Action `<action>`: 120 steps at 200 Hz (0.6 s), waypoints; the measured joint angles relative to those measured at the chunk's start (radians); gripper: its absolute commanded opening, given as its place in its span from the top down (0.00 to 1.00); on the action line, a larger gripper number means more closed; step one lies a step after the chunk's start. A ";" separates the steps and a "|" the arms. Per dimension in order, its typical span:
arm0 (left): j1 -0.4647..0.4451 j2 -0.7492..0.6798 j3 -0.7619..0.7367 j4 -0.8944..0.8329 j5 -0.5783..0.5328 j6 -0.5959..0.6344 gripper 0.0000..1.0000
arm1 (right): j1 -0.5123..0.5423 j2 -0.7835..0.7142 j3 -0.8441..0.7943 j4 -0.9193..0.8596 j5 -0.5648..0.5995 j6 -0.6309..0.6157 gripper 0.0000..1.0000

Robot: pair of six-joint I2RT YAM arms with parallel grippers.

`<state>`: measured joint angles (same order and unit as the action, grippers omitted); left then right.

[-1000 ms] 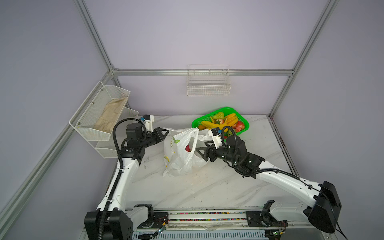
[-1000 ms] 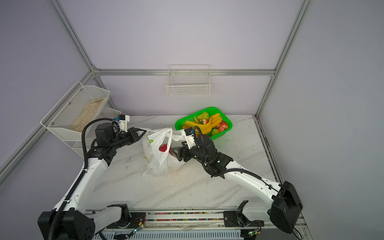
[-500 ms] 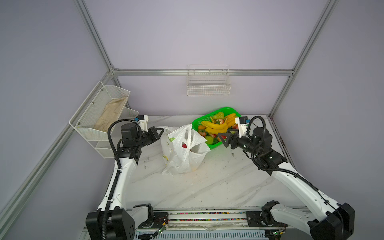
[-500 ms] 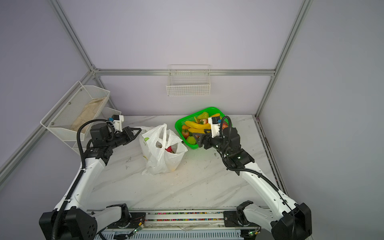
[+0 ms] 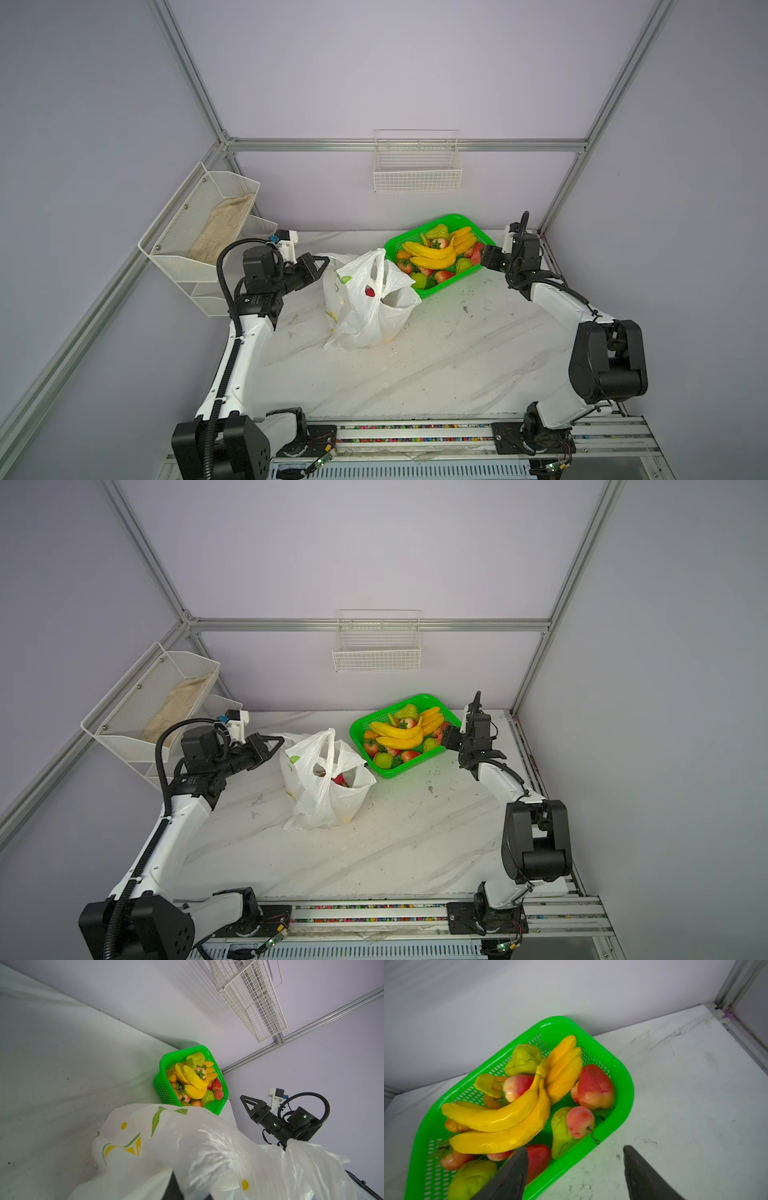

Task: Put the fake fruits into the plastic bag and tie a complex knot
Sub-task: 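Move the right gripper over the basket and close on a pink peach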

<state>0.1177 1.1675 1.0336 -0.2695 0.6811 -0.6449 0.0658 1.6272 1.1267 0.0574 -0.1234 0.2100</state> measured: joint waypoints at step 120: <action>0.000 0.000 0.000 0.002 0.007 0.000 1.00 | -0.018 0.169 0.094 -0.010 -0.053 -0.029 0.65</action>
<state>0.1177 1.1675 1.0336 -0.2676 0.6884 -0.6449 0.0483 1.7966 1.2205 0.0471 -0.1761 0.1806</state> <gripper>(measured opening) 0.047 0.372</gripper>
